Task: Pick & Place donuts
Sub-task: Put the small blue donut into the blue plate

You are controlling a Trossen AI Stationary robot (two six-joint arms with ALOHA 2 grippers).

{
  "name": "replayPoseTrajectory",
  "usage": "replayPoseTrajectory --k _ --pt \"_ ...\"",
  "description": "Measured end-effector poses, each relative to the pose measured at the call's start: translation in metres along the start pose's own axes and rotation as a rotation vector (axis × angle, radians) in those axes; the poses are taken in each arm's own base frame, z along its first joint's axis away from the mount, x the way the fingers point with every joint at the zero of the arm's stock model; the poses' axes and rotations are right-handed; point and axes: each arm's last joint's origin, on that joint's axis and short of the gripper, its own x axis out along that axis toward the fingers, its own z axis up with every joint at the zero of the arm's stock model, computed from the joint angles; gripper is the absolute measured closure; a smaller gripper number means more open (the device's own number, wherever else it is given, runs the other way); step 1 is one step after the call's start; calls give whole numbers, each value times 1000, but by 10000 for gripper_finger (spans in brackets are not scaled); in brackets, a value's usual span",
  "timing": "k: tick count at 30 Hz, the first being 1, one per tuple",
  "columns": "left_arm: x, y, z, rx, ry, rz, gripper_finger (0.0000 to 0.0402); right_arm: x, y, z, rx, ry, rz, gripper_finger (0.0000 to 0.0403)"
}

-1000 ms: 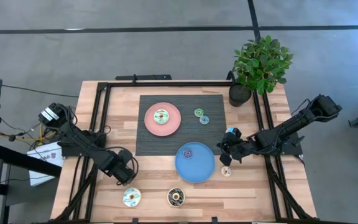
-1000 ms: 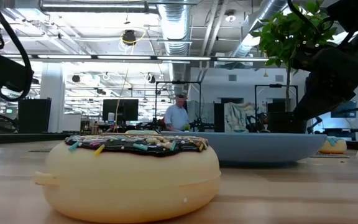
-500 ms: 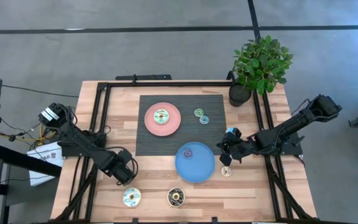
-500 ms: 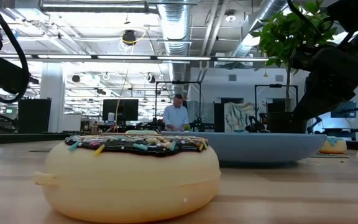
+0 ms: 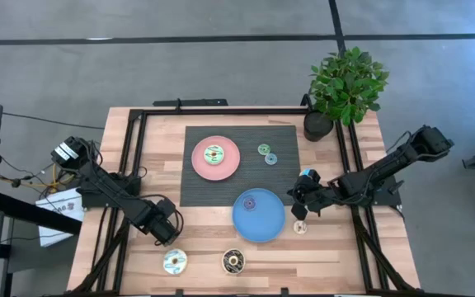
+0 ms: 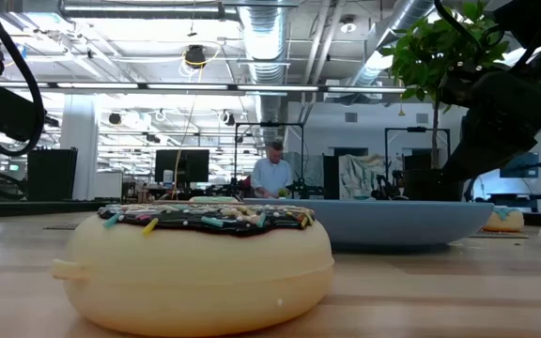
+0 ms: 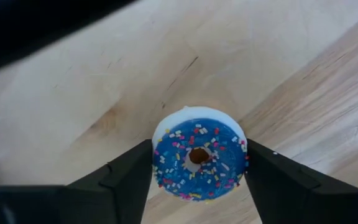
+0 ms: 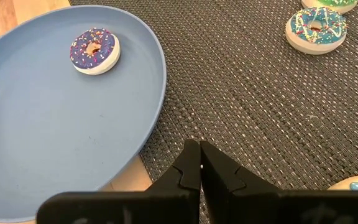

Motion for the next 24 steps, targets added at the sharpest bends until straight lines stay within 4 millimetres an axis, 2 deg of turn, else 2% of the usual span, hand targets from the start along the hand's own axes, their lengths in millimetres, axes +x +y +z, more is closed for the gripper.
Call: replayPoseTrajectory --k 7,13,18,24 --pt "0 0 3 3 -9 -1 182 0 0 0 0 0 0 401" --pt "-11 -8 25 52 -83 -29 182 0 1 1 7 -10 8 401" --pt "-42 -26 54 179 -236 -74 182 0 1 1 7 -11 9 401" --pt "-97 -55 93 410 -476 -206 182 0 1 1 7 -11 9 401"
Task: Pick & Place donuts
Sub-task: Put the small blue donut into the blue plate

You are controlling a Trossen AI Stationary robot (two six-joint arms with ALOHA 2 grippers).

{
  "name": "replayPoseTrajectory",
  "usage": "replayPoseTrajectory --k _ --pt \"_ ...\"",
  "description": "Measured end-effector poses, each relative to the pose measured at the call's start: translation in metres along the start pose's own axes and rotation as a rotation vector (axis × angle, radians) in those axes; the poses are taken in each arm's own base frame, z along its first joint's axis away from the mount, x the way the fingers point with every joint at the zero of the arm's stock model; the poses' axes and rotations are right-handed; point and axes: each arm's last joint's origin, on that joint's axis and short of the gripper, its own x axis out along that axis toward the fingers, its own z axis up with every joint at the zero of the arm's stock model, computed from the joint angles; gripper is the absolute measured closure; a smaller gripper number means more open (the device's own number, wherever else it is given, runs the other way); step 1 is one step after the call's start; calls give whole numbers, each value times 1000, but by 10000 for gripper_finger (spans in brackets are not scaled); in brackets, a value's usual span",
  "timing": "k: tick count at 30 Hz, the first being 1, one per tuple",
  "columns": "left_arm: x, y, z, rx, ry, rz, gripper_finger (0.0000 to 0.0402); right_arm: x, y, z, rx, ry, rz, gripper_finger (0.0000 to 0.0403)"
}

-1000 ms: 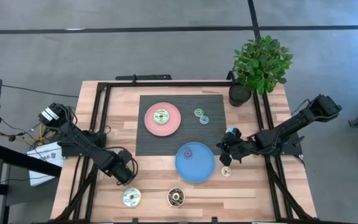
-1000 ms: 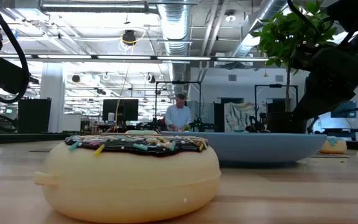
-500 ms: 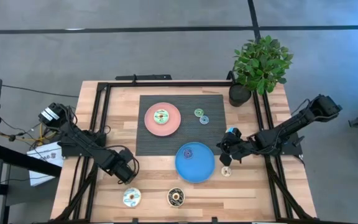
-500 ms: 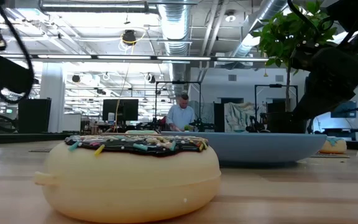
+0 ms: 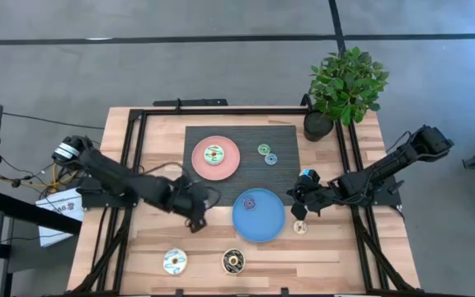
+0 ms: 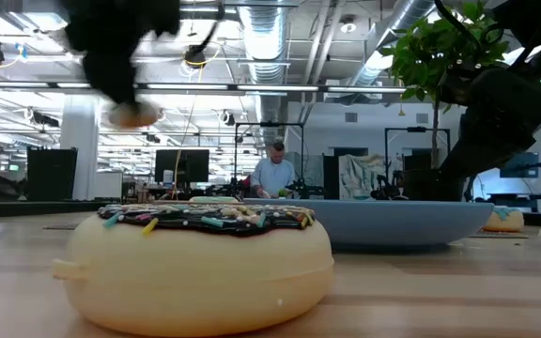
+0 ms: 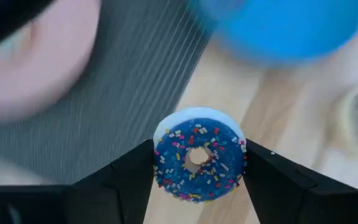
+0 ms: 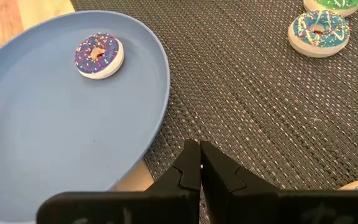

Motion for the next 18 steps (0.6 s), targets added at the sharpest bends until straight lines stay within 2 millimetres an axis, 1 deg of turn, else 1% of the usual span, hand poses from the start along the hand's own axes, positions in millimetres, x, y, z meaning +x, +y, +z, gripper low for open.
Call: replayPoseTrajectory --k 4,6,7,10,12,15,18 --pt "-13 -8 41 127 -238 -110 182 0 0 0 0 0 0 401" --pt "-8 -11 60 158 -323 -157 182 0 0 0 0 0 0 401" --pt "-4 -12 69 174 -337 -179 182 0 0 0 0 0 0 401" --pt "23 -20 93 238 -302 -219 182 0 0 0 0 1 -1 401" --pt "45 -27 103 310 -221 -235 182 0 0 0 0 0 0 401" --pt "72 -40 109 380 -70 -201 182 0 0 0 0 0 -1 401" --pt "93 -47 107 404 67 -124 182 0 0 0 0 1 -1 401"
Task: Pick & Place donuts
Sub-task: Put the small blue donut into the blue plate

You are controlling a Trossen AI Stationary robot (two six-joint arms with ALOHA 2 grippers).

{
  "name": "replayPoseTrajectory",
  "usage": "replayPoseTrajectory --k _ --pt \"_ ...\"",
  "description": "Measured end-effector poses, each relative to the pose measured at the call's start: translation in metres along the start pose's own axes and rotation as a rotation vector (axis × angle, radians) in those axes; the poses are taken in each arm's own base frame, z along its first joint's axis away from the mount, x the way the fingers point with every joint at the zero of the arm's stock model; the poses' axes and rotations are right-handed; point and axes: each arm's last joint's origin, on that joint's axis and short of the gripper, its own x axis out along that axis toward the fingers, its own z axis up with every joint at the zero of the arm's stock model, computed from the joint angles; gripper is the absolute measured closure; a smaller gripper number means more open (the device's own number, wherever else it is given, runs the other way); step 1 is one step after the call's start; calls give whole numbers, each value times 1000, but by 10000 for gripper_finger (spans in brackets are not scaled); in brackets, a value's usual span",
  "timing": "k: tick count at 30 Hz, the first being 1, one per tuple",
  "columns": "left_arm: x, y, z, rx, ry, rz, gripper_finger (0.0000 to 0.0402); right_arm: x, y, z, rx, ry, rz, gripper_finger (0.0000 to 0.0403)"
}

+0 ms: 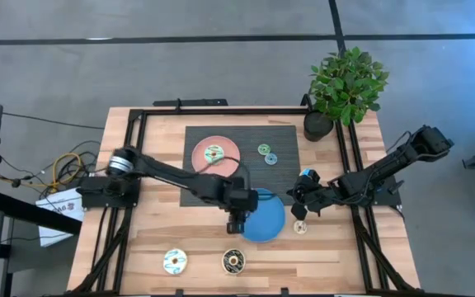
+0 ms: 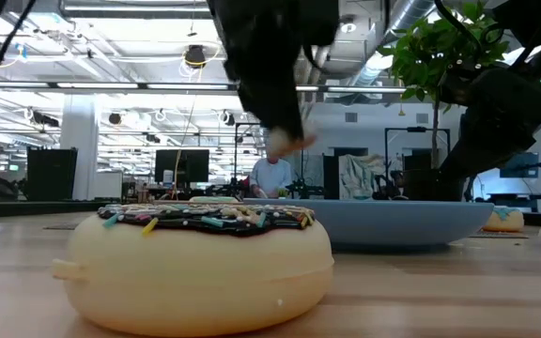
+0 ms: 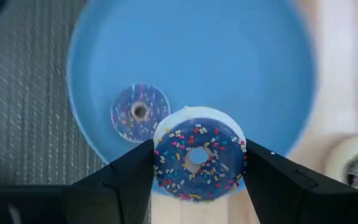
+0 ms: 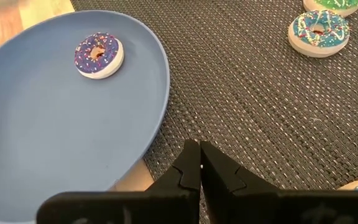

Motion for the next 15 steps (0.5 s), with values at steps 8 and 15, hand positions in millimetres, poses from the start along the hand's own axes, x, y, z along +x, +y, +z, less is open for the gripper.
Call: replayPoseTrajectory --k 8,15 --pt "40 -10 -9 -46 99 21 182 0 0 0 -1 1 -1 401" --pt "41 -11 -8 -74 95 -6 182 0 0 0 0 0 0 401"
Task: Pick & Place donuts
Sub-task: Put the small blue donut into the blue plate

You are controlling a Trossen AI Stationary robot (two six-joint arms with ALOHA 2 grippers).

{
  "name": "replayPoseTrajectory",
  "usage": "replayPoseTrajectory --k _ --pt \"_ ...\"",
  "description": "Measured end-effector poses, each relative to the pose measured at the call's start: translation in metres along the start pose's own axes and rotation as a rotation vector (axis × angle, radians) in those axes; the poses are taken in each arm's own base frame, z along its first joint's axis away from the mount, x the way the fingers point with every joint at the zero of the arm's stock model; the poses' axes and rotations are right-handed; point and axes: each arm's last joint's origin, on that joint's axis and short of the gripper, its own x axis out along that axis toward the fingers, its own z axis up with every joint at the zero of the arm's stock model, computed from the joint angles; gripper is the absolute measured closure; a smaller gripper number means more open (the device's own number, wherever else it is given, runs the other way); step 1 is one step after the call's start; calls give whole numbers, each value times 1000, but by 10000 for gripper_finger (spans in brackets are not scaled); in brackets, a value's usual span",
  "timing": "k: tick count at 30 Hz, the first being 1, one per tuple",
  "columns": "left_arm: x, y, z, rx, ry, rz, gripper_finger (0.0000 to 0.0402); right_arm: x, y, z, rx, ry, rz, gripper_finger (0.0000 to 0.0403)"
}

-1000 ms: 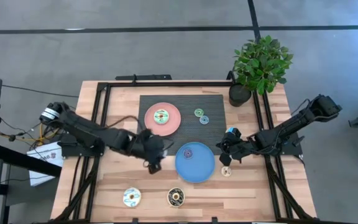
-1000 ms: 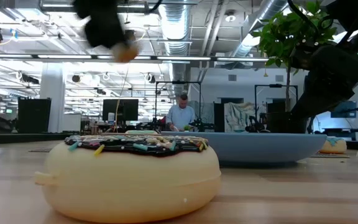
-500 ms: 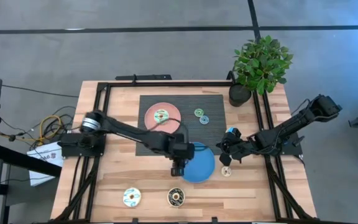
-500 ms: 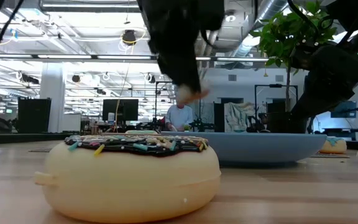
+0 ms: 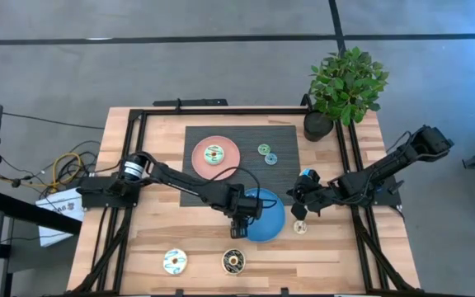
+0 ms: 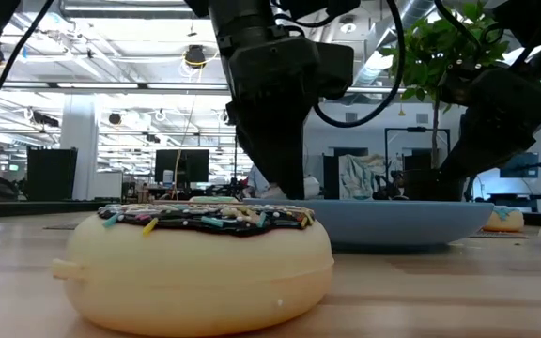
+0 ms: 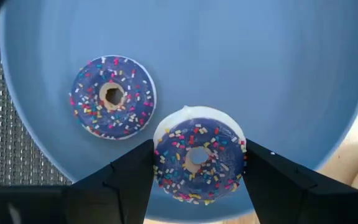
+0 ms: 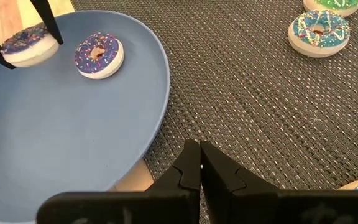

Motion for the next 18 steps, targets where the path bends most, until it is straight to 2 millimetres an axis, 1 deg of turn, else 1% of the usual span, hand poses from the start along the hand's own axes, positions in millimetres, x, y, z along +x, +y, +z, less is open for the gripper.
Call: replayPoseTrajectory --k 4,9,12,18 --pt "0 0 0 -10 2 -14 182 0 0 0 0 0 0 401" --pt "9 -1 0 -24 6 -23 180 0 0 0 0 0 0 401" --pt "15 -2 0 -29 11 -40 172 0 0 0 0 0 0 401" --pt "14 -2 0 -31 9 -35 148 0 0 0 -1 2 -1 401"
